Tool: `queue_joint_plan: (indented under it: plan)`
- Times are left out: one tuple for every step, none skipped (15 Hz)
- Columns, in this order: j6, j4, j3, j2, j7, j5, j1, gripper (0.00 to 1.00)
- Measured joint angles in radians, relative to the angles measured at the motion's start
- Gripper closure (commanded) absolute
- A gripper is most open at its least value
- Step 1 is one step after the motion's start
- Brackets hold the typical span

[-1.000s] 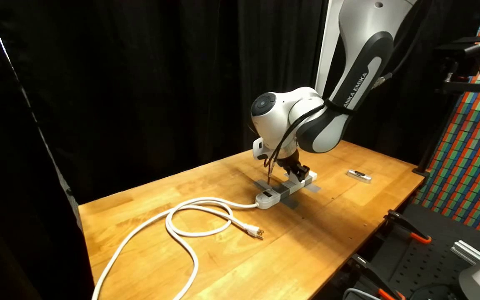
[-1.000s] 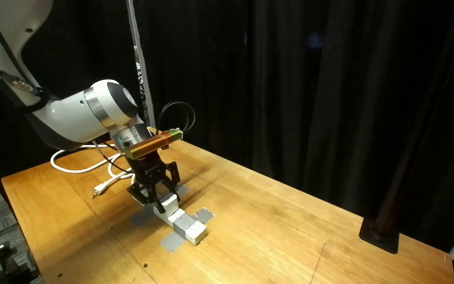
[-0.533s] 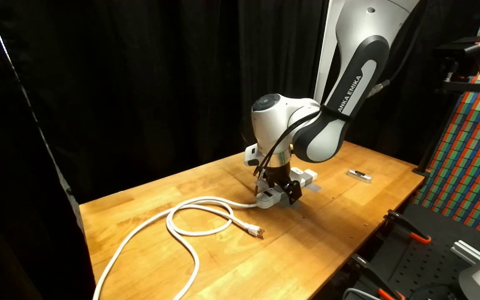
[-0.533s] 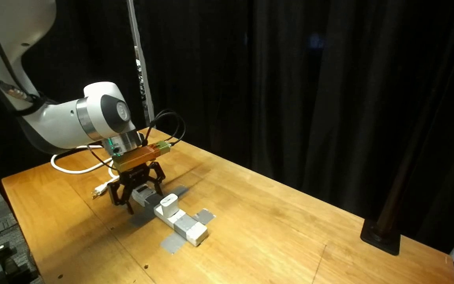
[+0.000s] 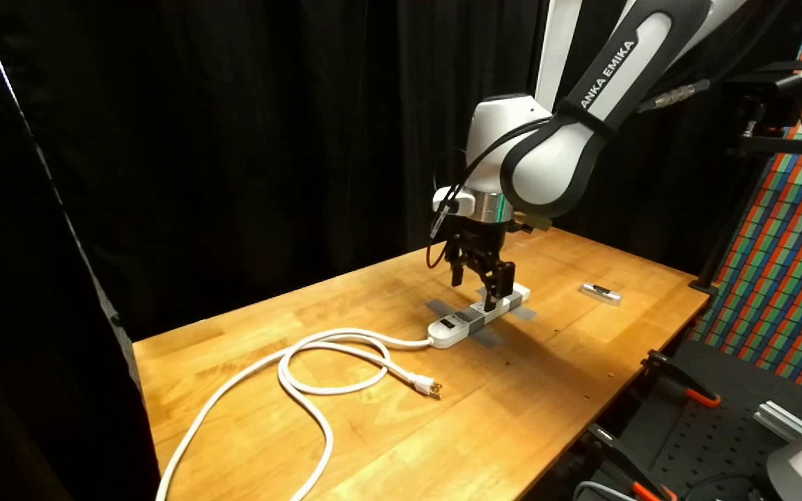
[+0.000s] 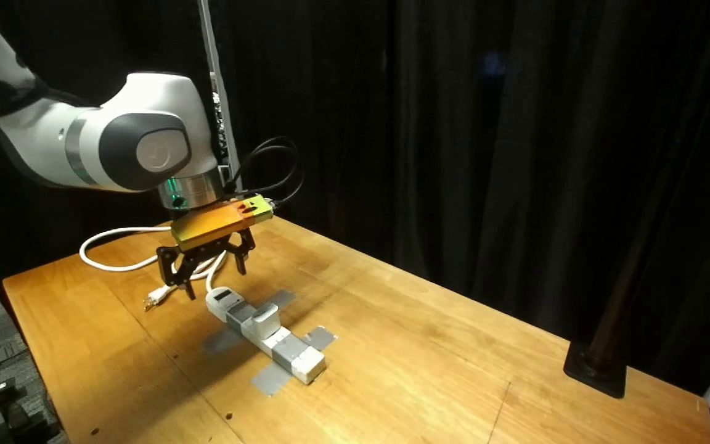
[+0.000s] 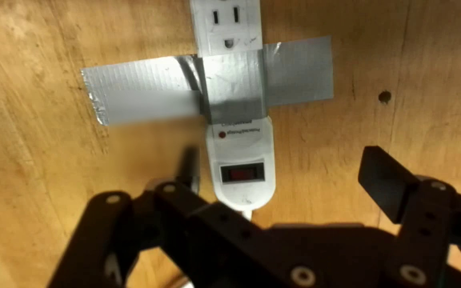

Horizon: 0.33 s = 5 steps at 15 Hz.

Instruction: Put the white charging adaptor on the extension cable

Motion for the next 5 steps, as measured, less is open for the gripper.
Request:
queue_joint_plan:
  plan:
    - [0.0,-0.013,0.071,-0.012,-0.079,0.087,-0.078,0.0]
    - [-0.013,-0.015,0.143,-0.012,-0.159,0.177,-0.157,0.0]
    - [-0.026,-0.014,0.194,-0.01,-0.216,0.231,-0.217,0.0]
    - [-0.028,-0.013,0.217,-0.008,-0.24,0.248,-0.249,0.0]
    - [-0.029,-0.013,0.225,-0.007,-0.246,0.25,-0.263,0.0]
